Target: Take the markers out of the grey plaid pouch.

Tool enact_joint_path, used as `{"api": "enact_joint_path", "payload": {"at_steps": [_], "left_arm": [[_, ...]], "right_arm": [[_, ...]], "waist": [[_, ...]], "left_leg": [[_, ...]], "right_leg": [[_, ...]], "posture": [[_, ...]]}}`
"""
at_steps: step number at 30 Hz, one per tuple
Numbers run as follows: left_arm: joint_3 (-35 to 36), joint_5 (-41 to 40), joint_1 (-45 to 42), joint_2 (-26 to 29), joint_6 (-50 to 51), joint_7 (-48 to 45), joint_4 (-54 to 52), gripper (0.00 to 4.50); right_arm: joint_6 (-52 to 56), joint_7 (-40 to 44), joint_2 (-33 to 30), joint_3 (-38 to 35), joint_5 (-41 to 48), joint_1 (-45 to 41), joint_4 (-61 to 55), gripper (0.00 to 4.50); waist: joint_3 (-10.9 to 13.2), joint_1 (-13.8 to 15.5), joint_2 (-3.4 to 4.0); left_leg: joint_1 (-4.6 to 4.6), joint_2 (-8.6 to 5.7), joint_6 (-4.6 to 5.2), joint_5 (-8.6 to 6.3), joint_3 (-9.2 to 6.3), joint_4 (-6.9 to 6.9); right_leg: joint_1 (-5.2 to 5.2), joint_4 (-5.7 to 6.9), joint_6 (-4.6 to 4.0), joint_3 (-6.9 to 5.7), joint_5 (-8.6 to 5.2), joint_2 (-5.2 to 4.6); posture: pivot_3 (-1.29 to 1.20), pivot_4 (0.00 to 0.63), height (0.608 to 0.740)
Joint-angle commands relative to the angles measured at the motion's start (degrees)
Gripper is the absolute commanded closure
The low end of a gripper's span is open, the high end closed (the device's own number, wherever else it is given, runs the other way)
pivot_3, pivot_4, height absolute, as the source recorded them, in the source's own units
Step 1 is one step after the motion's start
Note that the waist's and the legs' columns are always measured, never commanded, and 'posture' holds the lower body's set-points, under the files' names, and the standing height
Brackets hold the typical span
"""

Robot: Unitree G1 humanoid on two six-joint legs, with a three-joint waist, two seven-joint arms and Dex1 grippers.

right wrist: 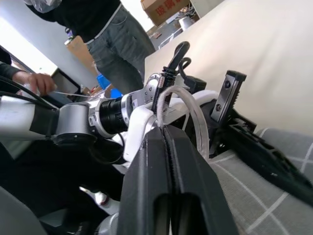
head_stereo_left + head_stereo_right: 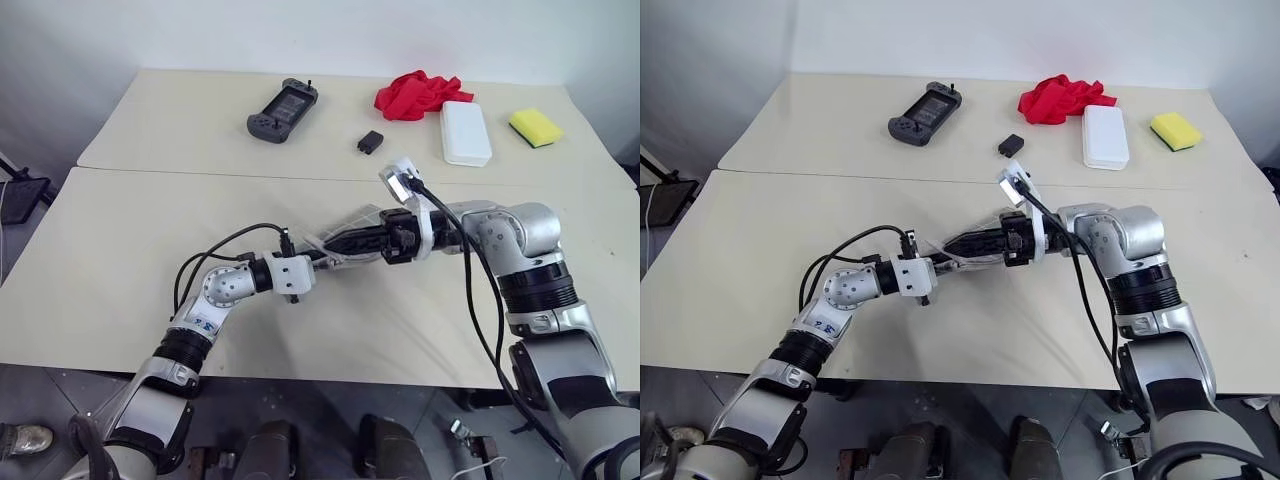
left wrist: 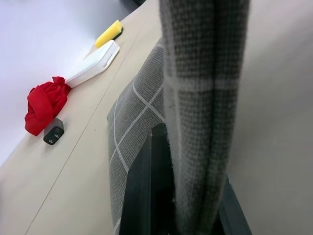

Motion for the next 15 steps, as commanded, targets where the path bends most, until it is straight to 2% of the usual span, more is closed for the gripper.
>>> {"api": "enact_joint_path", "payload": {"at_steps": [1,3,10,15], "left_arm": [[2.3,-8.1,1.3,-0.4,2.8,-3.9,-4.7,4.50],[3.4,-11.8,2.4,0.8,5.1,-7.2,-6.8,4.50],[4.9,-15.1,4.2,2.0,7.7,-10.7,-8.9,4.50],[7.5,-24.5,6.5,1.1,17.1,-15.0,-13.8,4.50]], "right_arm": [[-3.1,0.1,-0.8,-4.5,1.0,0.6,-0.6,4.49],[-2.9,0.8,-3.2,-7.4,2.2,0.8,-0.2,4.49],[-2.6,0.9,-8.0,-10.9,2.0,2.9,-0.1,4.49],[-5.0,-0.9,-13.4,-14.8,0.4,5.1,3.8,4.49]], "waist": [[0.0,0.0,0.00],[0.0,0.1,0.00],[0.0,-0.1,0.00],[0.0,0.3,0.00]], "left_leg": [[0.00,0.00,0.00,0.00,0.00,0.01],[0.00,0.01,0.00,0.00,0.00,0.01],[0.01,0.03,0.00,0.00,0.00,0.03],[-0.01,0.01,0.01,-0.01,0.00,0.05]], "right_leg": [[0.00,0.01,0.00,0.00,0.00,0.00],[0.00,0.00,0.00,0.01,0.00,0.00],[0.02,0.00,0.00,0.01,0.00,0.02],[0.03,-0.01,0.01,0.03,0.01,0.00]], "posture": [[0.00,0.150,0.740],[0.00,0.150,0.740],[0.00,0.150,0.740],[0.00,0.150,0.740]]}}
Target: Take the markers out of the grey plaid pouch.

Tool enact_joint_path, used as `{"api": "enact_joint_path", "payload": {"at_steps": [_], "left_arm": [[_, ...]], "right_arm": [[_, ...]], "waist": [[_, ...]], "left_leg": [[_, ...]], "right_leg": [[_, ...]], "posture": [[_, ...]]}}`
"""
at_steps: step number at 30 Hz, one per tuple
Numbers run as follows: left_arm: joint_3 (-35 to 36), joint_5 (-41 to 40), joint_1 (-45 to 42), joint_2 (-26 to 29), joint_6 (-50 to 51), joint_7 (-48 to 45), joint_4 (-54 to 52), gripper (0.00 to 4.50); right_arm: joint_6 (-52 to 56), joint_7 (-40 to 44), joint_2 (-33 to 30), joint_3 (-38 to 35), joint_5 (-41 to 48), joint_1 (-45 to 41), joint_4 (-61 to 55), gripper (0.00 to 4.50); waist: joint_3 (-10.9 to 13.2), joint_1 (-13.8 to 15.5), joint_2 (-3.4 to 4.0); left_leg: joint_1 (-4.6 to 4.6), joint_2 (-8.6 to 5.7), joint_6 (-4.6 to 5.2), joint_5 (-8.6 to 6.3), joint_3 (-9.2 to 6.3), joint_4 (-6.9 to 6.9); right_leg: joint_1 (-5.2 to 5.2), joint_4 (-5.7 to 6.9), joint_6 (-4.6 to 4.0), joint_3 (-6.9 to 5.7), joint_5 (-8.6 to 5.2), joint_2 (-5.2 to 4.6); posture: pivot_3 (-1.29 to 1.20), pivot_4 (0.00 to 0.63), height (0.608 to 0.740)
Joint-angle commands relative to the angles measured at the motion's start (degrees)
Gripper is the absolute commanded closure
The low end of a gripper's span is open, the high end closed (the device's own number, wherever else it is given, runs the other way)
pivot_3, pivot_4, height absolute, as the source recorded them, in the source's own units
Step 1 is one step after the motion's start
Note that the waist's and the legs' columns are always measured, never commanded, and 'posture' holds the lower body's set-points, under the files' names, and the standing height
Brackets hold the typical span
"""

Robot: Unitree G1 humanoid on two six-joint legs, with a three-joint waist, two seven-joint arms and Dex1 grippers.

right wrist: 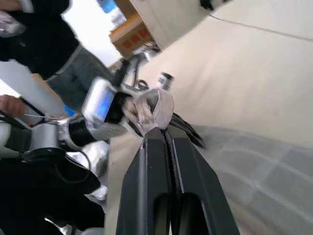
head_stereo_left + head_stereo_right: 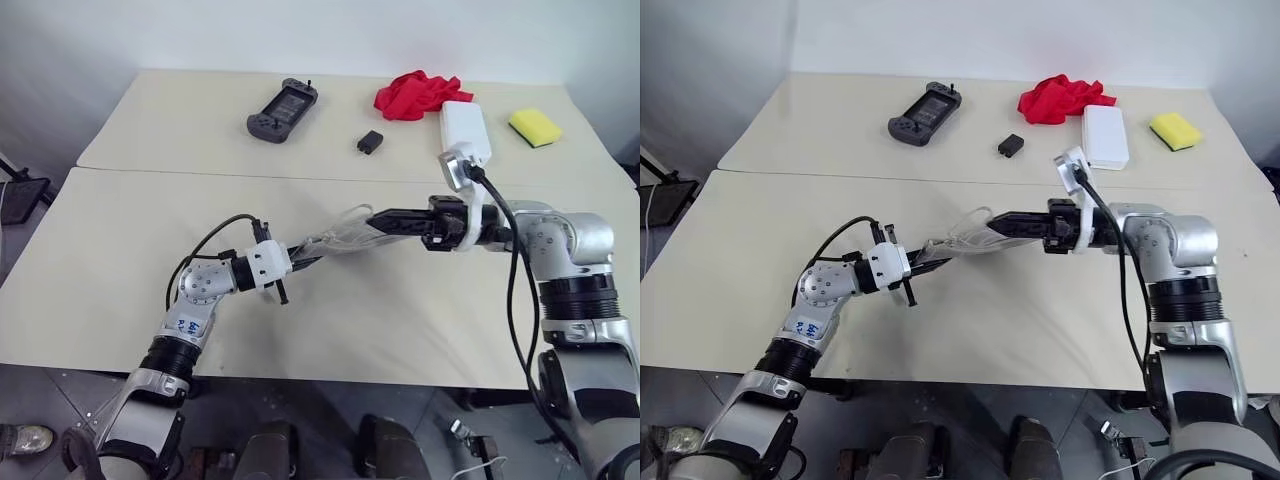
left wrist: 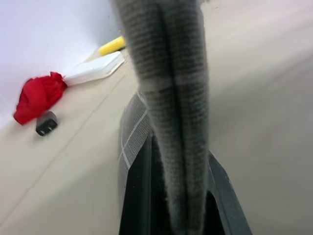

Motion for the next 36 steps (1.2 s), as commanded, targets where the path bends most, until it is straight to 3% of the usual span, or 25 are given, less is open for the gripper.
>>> {"api": "enact_joint_path", "payload": {"at_steps": [1,12,22,26,31,36], "left_arm": [[3.0,-6.1,1.3,0.2,5.6,-2.4,-4.4,4.50],[7.1,-12.7,2.7,-0.1,19.7,-4.4,-9.3,4.50],[7.6,-12.1,4.6,-0.3,22.2,-5.5,-12.1,4.50],[7.8,-12.3,4.6,-0.8,22.6,-5.5,-13.0,4.50],[7.6,-12.7,4.8,-0.9,23.9,-7.0,-13.5,4.50],[7.1,-12.7,4.5,-1.3,24.0,-9.7,-12.6,4.50]], "right_arm": [[-2.5,-1.8,-3.6,-5.6,-0.4,0.6,2.1,4.49],[-6.5,-5.2,-9.2,-12.0,-2.5,5.6,8.3,4.49],[-6.5,-5.6,-10.8,-13.2,-3.1,8.0,11.5,4.49],[-0.9,-3.5,-9.9,-13.6,2.2,8.4,3.6,3.65],[-9.4,5.3,-16.6,-10.6,-1.9,18.5,-6.1,2.03],[-17.9,8.1,-23.0,-12.1,-6.7,22.5,0.9,2.03]], "waist": [[0.0,-0.1,0.00],[0.0,-0.1,0.00],[0.0,-0.1,0.00],[0.0,-0.1,0.01],[0.0,0.6,0.00],[0.0,0.4,0.00]], "left_leg": [[0.00,0.00,0.00,0.00,0.01,0.00],[0.02,0.02,0.00,0.00,0.06,0.00],[0.03,0.02,0.00,0.00,0.06,0.01],[0.03,0.04,0.00,0.00,0.05,0.02],[0.03,0.02,0.01,-0.01,-0.03,0.04],[0.04,-0.03,0.15,-0.07,0.16,0.13]], "right_leg": [[0.00,0.00,0.00,0.00,0.00,0.00],[0.01,0.00,0.01,0.02,0.00,0.02],[0.04,-0.02,0.02,0.03,0.01,0.02],[0.04,-0.01,0.02,0.03,0.01,0.02],[0.10,-0.05,0.03,-0.01,0.01,0.01],[0.17,-0.24,0.24,0.14,0.15,0.00]], "posture": [[0.00,0.150,0.740],[0.00,0.150,0.740],[0.00,0.150,0.740],[0.00,0.150,0.740],[0.00,0.150,0.740],[0.00,0.150,0.740]]}}
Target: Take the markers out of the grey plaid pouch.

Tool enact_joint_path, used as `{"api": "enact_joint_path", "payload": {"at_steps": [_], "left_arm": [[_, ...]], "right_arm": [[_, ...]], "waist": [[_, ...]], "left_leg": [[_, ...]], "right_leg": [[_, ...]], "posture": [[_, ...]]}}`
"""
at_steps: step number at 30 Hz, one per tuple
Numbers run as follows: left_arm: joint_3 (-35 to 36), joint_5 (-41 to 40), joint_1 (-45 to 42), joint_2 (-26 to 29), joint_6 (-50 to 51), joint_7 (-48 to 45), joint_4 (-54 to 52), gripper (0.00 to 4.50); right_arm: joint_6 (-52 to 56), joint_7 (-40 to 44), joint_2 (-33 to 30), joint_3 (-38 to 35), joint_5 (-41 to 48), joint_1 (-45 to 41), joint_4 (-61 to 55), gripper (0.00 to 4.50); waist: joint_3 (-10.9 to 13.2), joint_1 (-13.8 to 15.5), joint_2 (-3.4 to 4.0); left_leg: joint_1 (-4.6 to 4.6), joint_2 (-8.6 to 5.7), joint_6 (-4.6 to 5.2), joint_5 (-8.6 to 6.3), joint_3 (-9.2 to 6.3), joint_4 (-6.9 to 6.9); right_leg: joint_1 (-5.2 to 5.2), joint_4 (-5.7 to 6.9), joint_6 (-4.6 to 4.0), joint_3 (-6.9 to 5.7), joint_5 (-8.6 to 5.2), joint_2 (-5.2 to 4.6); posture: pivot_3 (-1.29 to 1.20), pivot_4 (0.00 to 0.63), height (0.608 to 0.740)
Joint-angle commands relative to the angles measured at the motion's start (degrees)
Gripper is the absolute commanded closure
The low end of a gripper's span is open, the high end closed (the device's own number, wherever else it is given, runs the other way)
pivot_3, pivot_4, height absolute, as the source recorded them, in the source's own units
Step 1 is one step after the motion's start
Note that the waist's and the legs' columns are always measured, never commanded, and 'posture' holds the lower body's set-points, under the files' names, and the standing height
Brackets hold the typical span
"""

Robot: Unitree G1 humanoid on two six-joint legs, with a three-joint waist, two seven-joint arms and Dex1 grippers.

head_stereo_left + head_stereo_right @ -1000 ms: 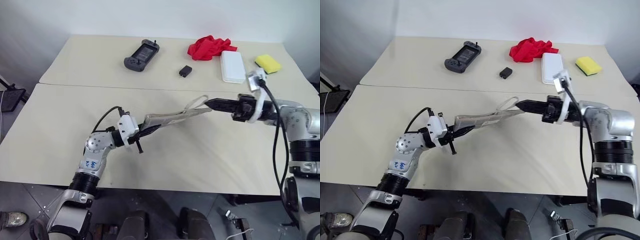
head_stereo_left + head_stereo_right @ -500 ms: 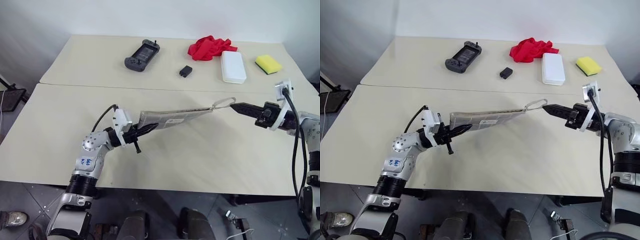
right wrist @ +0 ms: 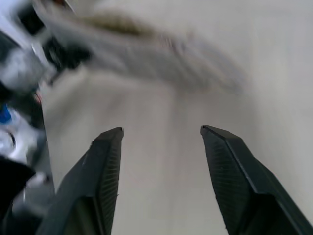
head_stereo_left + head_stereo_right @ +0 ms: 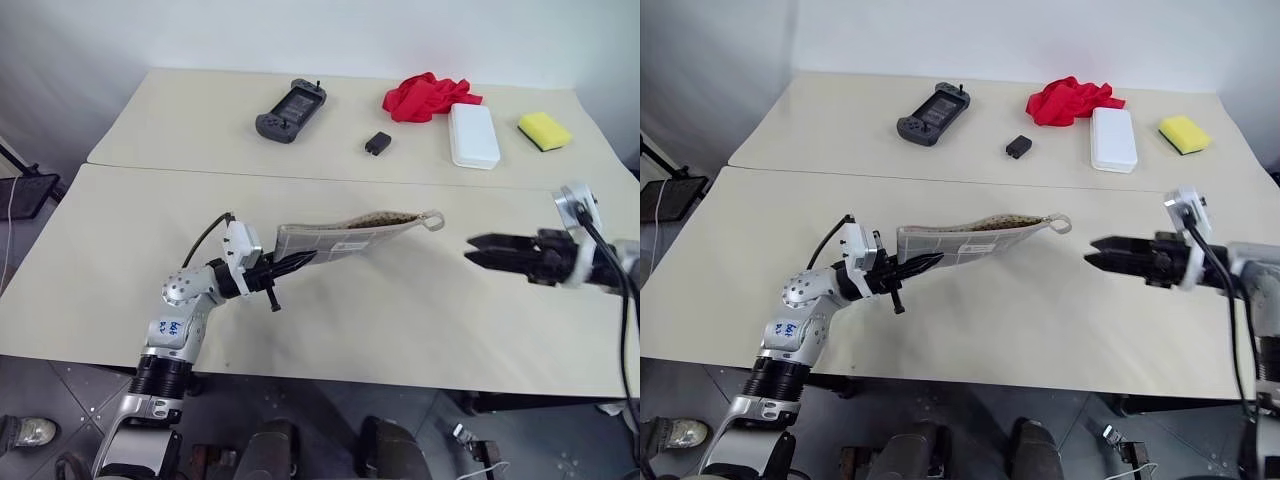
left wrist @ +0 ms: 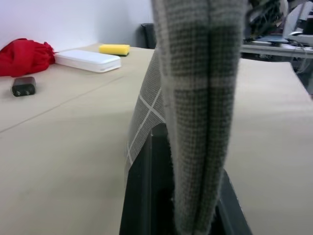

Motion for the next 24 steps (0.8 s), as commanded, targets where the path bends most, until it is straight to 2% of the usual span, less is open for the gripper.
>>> {"api": "enact_joint_path", "payload": {"at_steps": [1,5,8,14,19,24], "left_arm": [[-0.3,-1.1,-0.4,-0.4,-0.5,-2.3,-1.2,4.50],[-2.2,-1.7,-0.7,-2.0,0.2,-5.7,-1.3,4.50],[-3.3,-1.5,-1.0,-3.7,0.4,-6.8,-0.9,4.50],[-4.3,-0.8,-2.5,-6.5,1.3,-6.5,0.8,4.50],[-3.4,0.8,-2.1,-6.8,-1.5,-5.9,3.4,4.50],[-4.1,1.9,-1.2,-6.7,-2.9,-6.3,5.1,4.50]], "right_arm": [[-6.7,1.6,-3.2,-3.1,-2.4,-0.3,3.6,2.03],[-4.0,1.8,-4.1,-2.8,0.5,-8.5,0.9,2.03],[-2.5,1.9,-2.8,-0.1,0.9,-13.1,-2.5,2.55],[-3.9,2.7,0.3,8.8,-2.4,-18.3,-9.8,4.47],[-11.0,4.5,3.3,16.3,-7.6,-19.3,-14.2,4.49],[-9.6,4.2,7.1,20.4,-9.2,-22.4,-14.4,4.49]], "waist": [[0.0,-0.4,0.00],[0.0,-1.1,0.25],[0.0,-1.1,0.26],[0.0,-0.4,0.24],[0.0,-0.5,0.24],[0.0,-0.6,0.24]], "left_leg": [[0.03,0.02,0.00,0.00,0.00,0.00],[0.04,0.05,0.00,0.00,0.01,-0.02],[0.09,0.10,-0.01,0.00,-0.02,-0.04],[0.04,0.09,0.00,0.00,-0.02,0.01],[0.00,0.02,0.01,-0.01,-0.02,0.03],[0.01,0.03,0.01,-0.01,-0.03,0.03]], "right_leg": [[0.02,0.00,0.00,-0.01,0.00,0.01],[-0.02,0.00,-0.01,0.04,0.01,0.02],[-0.04,0.01,-0.02,0.05,0.02,0.05],[-0.03,-0.02,-0.01,0.07,0.04,0.00],[-0.04,-0.02,-0.01,0.03,0.04,-0.01],[-0.04,0.00,-0.01,0.02,0.04,0.00]], "posture": [[0.00,0.150,0.740],[0.00,0.150,0.740],[0.00,0.150,0.740],[0.00,0.150,0.740],[0.00,0.150,0.740],[0.00,0.150,0.740]]}}
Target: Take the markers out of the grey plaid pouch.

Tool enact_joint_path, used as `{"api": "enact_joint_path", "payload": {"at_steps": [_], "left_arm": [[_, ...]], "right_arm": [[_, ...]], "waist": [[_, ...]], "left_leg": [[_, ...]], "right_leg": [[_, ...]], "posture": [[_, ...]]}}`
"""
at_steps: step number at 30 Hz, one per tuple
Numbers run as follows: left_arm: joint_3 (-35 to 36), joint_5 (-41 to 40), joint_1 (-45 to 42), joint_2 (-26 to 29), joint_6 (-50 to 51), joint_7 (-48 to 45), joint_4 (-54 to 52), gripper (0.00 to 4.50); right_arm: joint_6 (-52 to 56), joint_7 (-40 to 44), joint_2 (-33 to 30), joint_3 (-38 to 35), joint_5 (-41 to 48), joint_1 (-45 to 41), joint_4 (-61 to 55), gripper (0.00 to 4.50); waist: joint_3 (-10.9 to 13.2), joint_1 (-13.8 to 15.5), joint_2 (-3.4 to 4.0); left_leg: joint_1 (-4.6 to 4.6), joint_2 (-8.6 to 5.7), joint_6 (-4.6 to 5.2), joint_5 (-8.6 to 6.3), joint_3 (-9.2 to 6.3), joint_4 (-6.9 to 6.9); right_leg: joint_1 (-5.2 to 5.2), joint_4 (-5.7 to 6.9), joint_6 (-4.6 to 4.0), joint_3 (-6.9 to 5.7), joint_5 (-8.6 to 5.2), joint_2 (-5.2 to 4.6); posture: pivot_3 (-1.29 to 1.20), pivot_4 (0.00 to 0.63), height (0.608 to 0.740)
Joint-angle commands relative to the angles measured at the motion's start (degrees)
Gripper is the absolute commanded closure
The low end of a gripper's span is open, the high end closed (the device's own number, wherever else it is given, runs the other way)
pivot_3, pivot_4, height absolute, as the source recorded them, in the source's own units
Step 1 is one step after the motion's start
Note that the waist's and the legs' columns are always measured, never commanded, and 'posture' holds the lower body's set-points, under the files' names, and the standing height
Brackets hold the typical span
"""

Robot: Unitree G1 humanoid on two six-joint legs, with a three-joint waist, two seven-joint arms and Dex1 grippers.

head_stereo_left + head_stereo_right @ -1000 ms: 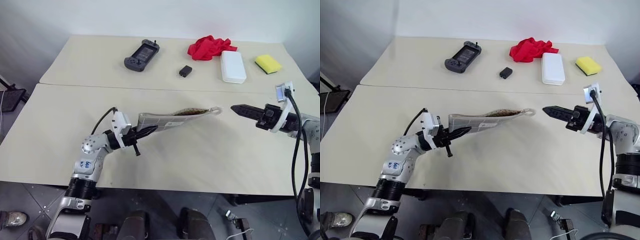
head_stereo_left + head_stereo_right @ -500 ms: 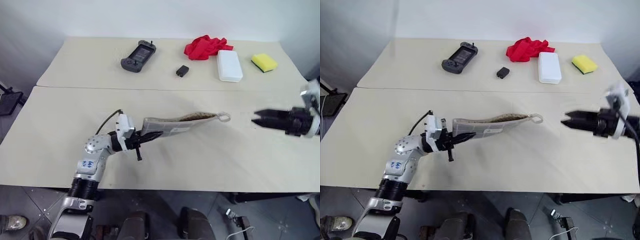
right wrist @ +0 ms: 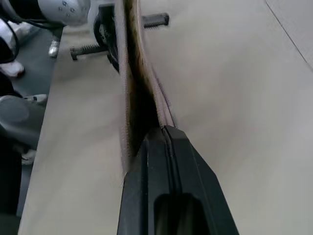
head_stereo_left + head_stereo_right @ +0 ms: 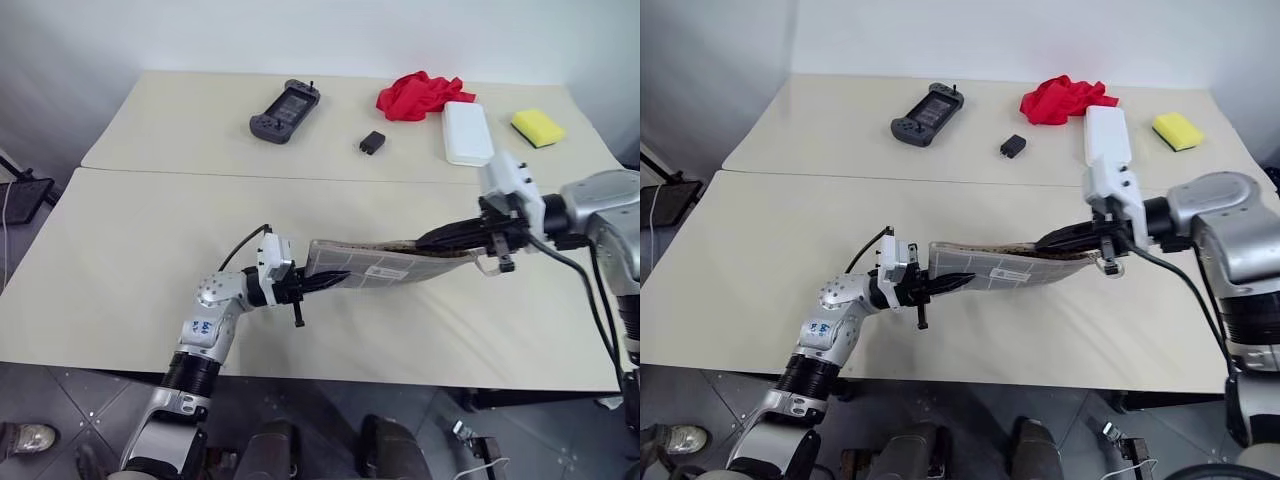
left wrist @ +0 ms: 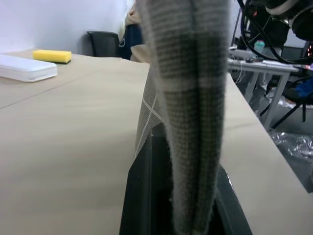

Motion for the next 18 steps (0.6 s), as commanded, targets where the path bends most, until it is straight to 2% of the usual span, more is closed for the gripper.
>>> {"api": "enact_joint_path", "payload": {"at_steps": [1,5,8,13,18], "left_arm": [[-0.4,1.0,0.5,-0.2,-1.5,-0.3,0.9,4.50],[-0.8,1.6,0.1,-0.6,-1.7,-0.2,2.0,4.50],[-0.7,1.9,0.0,-0.6,-1.8,-0.2,2.4,4.50],[-0.3,2.1,0.0,-0.8,-1.9,0.2,2.8,4.50],[-0.5,2.1,-0.4,-1.4,-2.2,0.0,3.8,4.50]], "right_arm": [[0.1,0.6,0.5,1.4,-1.2,-1.8,-1.3,4.49],[-7.3,2.5,1.1,4.5,-5.5,-1.0,0.2,4.49],[-9.6,0.9,3.5,2.7,-5.2,-2.0,2.3,4.49],[-21.4,1.2,4.1,2.2,-8.9,-0.7,5.3,4.49],[-21.6,3.5,2.8,6.6,-13.3,0.4,4.5,4.49]], "waist": [[0.0,0.1,0.00],[0.0,0.2,-0.01],[0.0,0.0,-0.01],[0.0,0.1,-0.01],[0.0,0.0,0.00]], "left_leg": [[0.00,0.00,0.00,0.00,0.00,0.00],[-0.03,-0.03,0.03,-0.02,0.00,0.04],[-0.01,-0.02,0.03,-0.02,0.04,0.03],[-0.01,-0.03,0.03,-0.02,0.04,0.04],[-0.01,-0.02,0.03,-0.02,0.04,0.04]], "right_leg": [[0.00,0.00,0.00,-0.01,0.00,0.01],[0.02,-0.02,0.00,-0.02,0.00,-0.01],[0.02,-0.01,0.00,-0.02,0.00,0.01],[0.02,0.01,0.00,-0.02,0.00,0.01],[0.02,0.01,0.00,-0.03,0.00,0.01]], "posture": [[0.00,0.150,0.740],[0.00,0.150,0.740],[0.00,0.150,0.740],[0.00,0.150,0.740],[0.00,0.150,0.740]]}}
